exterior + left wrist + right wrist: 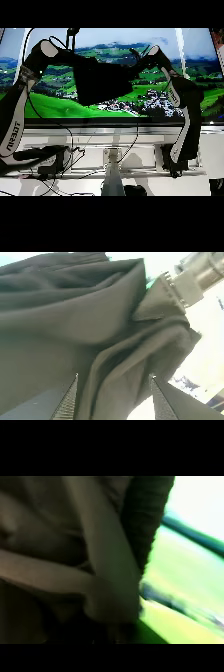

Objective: Fold the clothes and pants, and hang the long-sleeved shirts on hangers.

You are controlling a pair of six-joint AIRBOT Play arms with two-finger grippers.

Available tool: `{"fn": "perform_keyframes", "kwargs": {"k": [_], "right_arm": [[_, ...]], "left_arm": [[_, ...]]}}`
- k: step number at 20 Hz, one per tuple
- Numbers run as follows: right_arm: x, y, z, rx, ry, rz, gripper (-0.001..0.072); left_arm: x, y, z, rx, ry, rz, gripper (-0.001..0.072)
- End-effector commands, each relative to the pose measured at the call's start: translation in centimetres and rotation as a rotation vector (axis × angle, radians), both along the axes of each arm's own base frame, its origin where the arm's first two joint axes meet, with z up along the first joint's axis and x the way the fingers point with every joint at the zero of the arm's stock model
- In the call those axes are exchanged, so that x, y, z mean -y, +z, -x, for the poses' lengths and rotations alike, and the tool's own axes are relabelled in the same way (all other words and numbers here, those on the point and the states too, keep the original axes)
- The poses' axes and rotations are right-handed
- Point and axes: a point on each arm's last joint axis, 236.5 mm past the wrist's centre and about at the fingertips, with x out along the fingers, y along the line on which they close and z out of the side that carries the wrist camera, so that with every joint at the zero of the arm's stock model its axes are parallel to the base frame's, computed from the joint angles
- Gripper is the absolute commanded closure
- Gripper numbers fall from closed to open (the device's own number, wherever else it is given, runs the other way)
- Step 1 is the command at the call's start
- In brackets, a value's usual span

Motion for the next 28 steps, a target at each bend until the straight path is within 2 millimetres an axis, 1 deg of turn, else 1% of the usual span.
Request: {"fn": "perform_keyframes", "kwargs": {"k": [1,2,3,4,5,6,7,8,9,10,11,12,13,14,15,16,18,20,21,22,24,25,26,27,28], "right_arm": [[-4.6,2.6,-1.0,0.108,0.003,-0.096,0.0685],[-4.5,3.6,-1.8,0.155,0.0,-0.088,0.0689],[-3.6,5.0,-3.2,0.221,-0.016,-0.06,0.069],[-2.0,6.6,-4.9,0.294,-0.05,-0.02,0.069],[0.1,8.4,-6.6,0.355,-0.098,0.026,0.069],[2.9,10.4,-8.2,0.409,-0.165,0.08,0.069],[6.0,12.2,-9.3,0.446,-0.227,0.135,0.0691],[9.8,14.1,-10.2,0.47,-0.304,0.198,0.069],[14.0,15.7,-10.8,0.474,-0.4,0.265,0.069],[18.1,17.1,-11.0,0.464,-0.501,0.327,0.069],[22.6,18.5,-10.8,0.448,-0.613,0.389,0.069],[26.6,19.7,-10.2,0.428,-0.713,0.441,0.069],[30.7,20.7,-9.2,0.396,-0.819,0.492,0.069],[34.3,21.3,-7.9,0.355,-0.906,0.542,0.069],[37.9,21.4,-6.0,0.288,-0.998,0.595,0.069],[41.3,21.2,-3.6,0.196,-1.098,0.651,0.069],[46.8,20.2,1.9,-0.011,-1.252,0.757,0.069],[50.8,19.4,7.1,-0.195,-1.368,0.854,0.069],[52.6,19.3,9.5,-0.273,-1.428,0.895,0.069],[53.8,19.2,11.2,-0.319,-1.456,0.921,0.069],[55.3,19.1,13.0,-0.365,-1.485,0.925,0.0684],[55.8,18.9,13.5,-0.378,-1.496,0.925,0.0605],[55.9,18.8,13.6,-0.381,-1.488,0.928,0.0385],[55.9,18.6,13.7,-0.371,-1.448,0.935,0.0081],[56.0,18.5,13.4,-0.347,-1.411,0.942,0.0014]], "left_arm": [[-1.2,0.0,-0.5,0.019,0.014,-0.03,0.0309],[-2.1,0.3,-0.8,0.036,0.023,-0.048,0.0393],[-2.9,1.1,-1.0,0.055,0.036,-0.054,0.0497],[-4.0,2.4,-1.1,0.09,0.053,-0.063,0.0708],[-5.3,3.8,-1.3,0.136,0.072,-0.083,0.07],[-7.1,5.4,-1.6,0.196,0.098,-0.125,0.07],[-9.1,6.8,-1.6,0.254,0.118,-0.187,0.07],[-11.7,8.3,-1.5,0.313,0.147,-0.279,0.0701],[-14.6,9.7,-1.4,0.362,0.199,-0.383,0.0701],[-17.3,11.1,-1.1,0.398,0.269,-0.47,0.07],[-19.5,12.5,-0.7,0.424,0.33,-0.532,0.07],[-21.1,13.6,0.0,0.438,0.376,-0.574,0.0699],[-21.6,14.2,0.6,0.442,0.389,-0.582,0.0699],[-21.7,14.7,1.1,0.447,0.395,-0.578,0.0699],[-21.6,15.0,1.3,0.455,0.396,-0.572,0.0699],[-21.5,15.2,1.4,0.456,0.396,-0.565,0.0699],[-21.3,15.0,1.3,0.452,0.393,-0.556,0.0699],[-21.3,15.0,1.3,0.452,0.393,-0.554,0.0699],[-21.3,15.0,1.3,0.452,0.393,-0.554,0.0699],[-21.3,15.0,1.3,0.452,0.393,-0.554,0.0699],[-21.3,15.0,1.3,0.452,0.393,-0.554,0.0699],[-21.3,15.0,1.3,0.452,0.393,-0.554,0.0699],[-21.3,15.0,1.3,0.452,0.393,-0.554,0.0699],[-21.3,15.0,1.3,0.452,0.393,-0.554,0.0699],[-21.3,15.0,1.3,0.452,0.393,-0.554,0.0699]]}}
